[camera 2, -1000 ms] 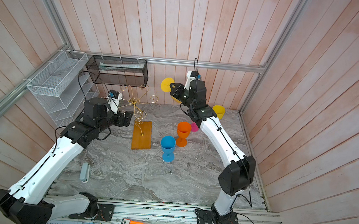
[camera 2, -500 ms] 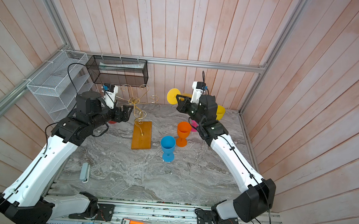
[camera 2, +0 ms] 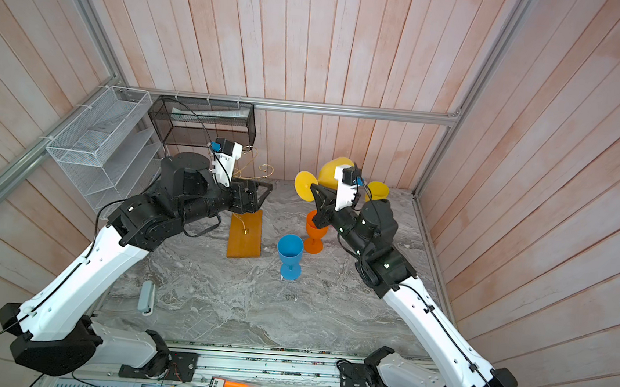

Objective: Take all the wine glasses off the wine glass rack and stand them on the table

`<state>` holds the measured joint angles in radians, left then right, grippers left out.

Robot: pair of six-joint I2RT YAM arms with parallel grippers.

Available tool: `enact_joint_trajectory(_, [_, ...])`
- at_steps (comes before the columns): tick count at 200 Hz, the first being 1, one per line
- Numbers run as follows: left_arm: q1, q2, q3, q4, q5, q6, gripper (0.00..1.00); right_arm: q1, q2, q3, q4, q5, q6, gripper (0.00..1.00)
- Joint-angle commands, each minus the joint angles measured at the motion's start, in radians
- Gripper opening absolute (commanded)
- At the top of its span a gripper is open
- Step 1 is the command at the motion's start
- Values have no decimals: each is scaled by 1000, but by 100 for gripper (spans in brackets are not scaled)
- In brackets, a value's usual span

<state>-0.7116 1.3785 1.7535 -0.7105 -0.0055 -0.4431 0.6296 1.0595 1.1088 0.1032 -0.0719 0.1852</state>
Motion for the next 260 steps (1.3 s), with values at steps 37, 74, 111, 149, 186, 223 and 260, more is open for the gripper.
enact_joint_trajectory(37, [-59,9,-61,193,64,-363,75,78,-109,-176,168,174,-332,0])
enact_joint_trajectory(74, [-101,40,-15,174,7,-553,64,102,-155,-254,233,199,-435,0])
enact_joint_trajectory(111, [-147,125,103,63,-18,-687,62,135,-177,-277,250,217,-522,0])
enact_joint_trajectory(149, [-158,176,148,-8,-25,-797,54,174,-170,-279,251,269,-615,0])
enact_joint_trajectory(186, [-158,185,130,-12,-23,-872,54,223,-146,-278,260,327,-712,0])
enact_joint_trajectory(223, [-158,187,111,4,-10,-908,53,265,-111,-276,271,384,-794,0])
enact_joint_trajectory(260, [-158,192,104,6,2,-921,47,274,-93,-265,281,412,-832,0])
